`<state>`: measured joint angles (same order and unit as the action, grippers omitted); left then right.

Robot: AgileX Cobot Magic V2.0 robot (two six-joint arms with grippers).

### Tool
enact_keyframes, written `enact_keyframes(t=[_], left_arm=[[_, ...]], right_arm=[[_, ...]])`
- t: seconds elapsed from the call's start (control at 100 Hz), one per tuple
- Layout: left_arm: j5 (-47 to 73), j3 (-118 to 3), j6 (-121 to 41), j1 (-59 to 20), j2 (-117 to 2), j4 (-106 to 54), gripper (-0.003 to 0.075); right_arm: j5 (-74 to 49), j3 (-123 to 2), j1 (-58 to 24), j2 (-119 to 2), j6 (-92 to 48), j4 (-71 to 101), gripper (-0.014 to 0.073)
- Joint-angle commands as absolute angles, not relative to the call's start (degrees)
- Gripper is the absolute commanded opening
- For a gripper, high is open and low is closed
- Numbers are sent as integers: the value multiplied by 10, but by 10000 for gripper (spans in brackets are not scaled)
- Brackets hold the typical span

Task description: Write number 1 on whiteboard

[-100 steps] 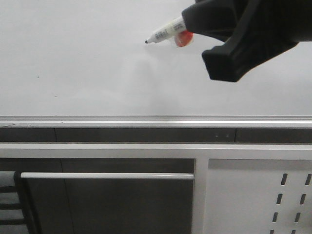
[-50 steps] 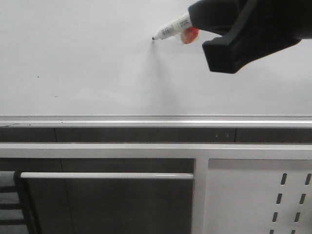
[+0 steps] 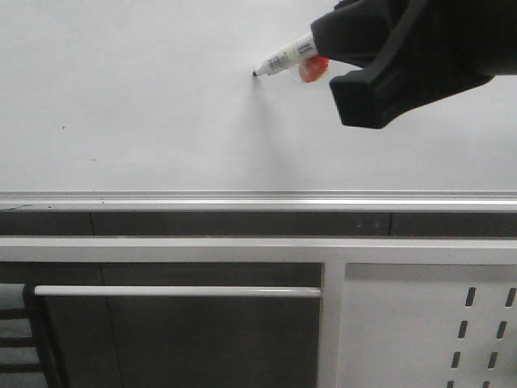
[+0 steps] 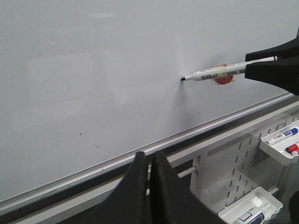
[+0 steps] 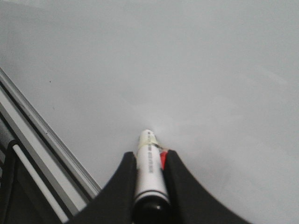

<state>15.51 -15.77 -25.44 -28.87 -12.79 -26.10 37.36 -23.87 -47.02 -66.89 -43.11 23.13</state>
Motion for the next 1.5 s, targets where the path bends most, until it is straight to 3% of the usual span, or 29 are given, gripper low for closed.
enact_keyframes(t=[0.0,0.52,0.99,1.49], left_arm=[[117,-174,-253,-287,-133,-272,-18],[117,-174,-253,-287,-133,-272,-18],[117,-174,-253,-287,-133,-272,-18],[117,-174,-253,-287,-133,-272,-18]], right_arm=[[434,-256,-467,-669,-438,242,-52],[479,-257,-467,-682,-438,259,-52],[435,-257,-467,-686,-447,294,-52],[438,-257,-467,-767,-447,324,-52]])
